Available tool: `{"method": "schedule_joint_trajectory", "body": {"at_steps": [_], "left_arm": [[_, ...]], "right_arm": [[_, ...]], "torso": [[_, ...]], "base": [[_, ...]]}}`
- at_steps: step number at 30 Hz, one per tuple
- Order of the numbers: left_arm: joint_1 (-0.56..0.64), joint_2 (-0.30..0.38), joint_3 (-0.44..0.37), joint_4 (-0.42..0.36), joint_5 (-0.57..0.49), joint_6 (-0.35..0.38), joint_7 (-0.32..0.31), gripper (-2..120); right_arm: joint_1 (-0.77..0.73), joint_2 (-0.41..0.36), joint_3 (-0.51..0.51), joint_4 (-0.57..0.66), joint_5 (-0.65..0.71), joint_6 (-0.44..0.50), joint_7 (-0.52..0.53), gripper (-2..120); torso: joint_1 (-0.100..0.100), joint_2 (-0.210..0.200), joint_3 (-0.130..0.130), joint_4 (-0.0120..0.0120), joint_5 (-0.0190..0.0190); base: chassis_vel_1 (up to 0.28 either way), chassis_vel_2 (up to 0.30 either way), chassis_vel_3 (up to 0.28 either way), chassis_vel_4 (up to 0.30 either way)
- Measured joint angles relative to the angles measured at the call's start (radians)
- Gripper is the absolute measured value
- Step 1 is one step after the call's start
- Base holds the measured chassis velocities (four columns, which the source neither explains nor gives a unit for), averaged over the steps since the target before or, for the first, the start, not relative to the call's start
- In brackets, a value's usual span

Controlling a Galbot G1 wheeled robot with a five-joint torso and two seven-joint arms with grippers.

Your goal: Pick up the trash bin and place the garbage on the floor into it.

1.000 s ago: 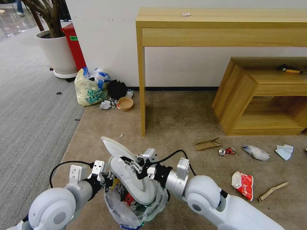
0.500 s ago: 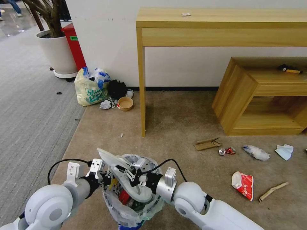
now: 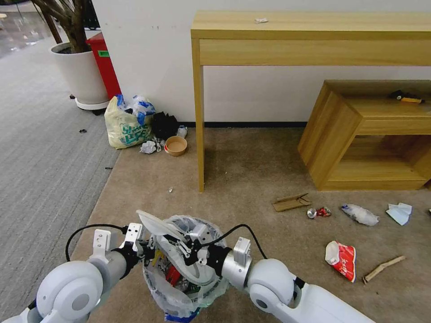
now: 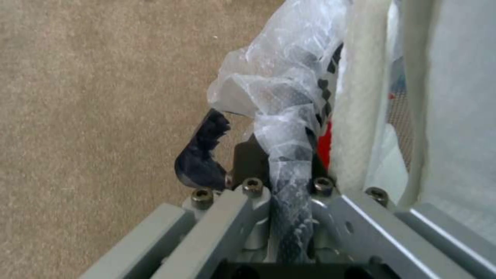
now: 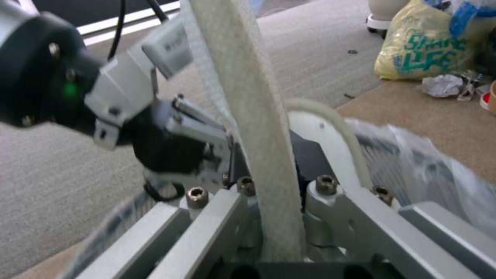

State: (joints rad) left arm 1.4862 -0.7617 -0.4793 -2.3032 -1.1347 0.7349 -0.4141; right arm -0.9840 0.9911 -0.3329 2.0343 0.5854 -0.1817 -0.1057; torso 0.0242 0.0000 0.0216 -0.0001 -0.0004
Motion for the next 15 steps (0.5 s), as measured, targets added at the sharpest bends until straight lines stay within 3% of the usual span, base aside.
{"method": "schedule_joint_trajectory", "body": {"at_steps": [15], "left_arm": [[-0.003, -0.004, -0.024, 0.004, -0.005, 0.0, -0.001, 0]], "right_arm": [[-0.072, -0.018, 0.015, 0.022, -0.025, -0.005, 0.029, 3]], "torso": [[0.0, 0.0, 0.0, 0.0001, 0.0]], "base": [[0.0, 0.0, 0.0, 0.0]]}}
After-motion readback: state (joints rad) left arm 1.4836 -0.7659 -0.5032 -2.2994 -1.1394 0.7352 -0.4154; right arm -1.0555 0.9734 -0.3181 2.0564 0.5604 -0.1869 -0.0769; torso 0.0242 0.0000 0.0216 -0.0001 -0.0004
